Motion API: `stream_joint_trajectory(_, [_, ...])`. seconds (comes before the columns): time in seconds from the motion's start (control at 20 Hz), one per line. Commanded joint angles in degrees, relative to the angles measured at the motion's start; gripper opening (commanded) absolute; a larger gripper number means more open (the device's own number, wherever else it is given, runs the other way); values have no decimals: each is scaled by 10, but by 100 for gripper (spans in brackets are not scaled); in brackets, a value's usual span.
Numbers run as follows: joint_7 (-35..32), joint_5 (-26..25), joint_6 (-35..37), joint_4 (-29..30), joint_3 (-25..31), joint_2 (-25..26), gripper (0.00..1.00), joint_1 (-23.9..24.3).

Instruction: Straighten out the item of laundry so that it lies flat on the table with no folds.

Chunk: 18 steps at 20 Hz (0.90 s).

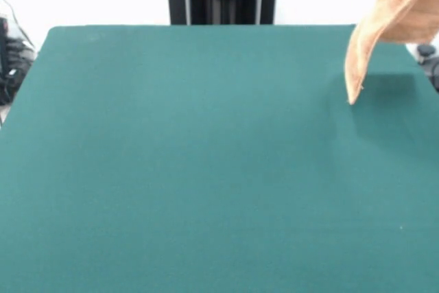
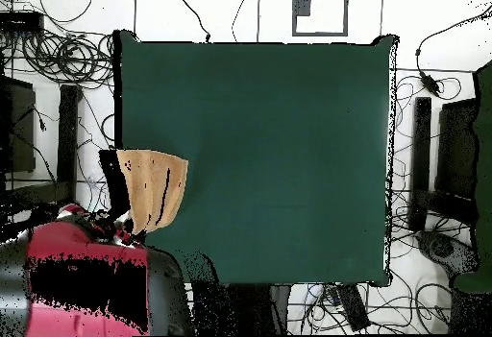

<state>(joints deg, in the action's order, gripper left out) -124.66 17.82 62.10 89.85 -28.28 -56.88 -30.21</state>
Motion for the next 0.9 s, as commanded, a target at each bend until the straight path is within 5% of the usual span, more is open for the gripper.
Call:
stream_joint_trajectory(0.05, [-158,69,-83,48,87,41,0,-12])
stream_joint_trajectory(0.5, [140,121,-293,260,197,-23,0,110])
stream_joint_trajectory(0.9, [172,25,-271,283,241,-63,0,191])
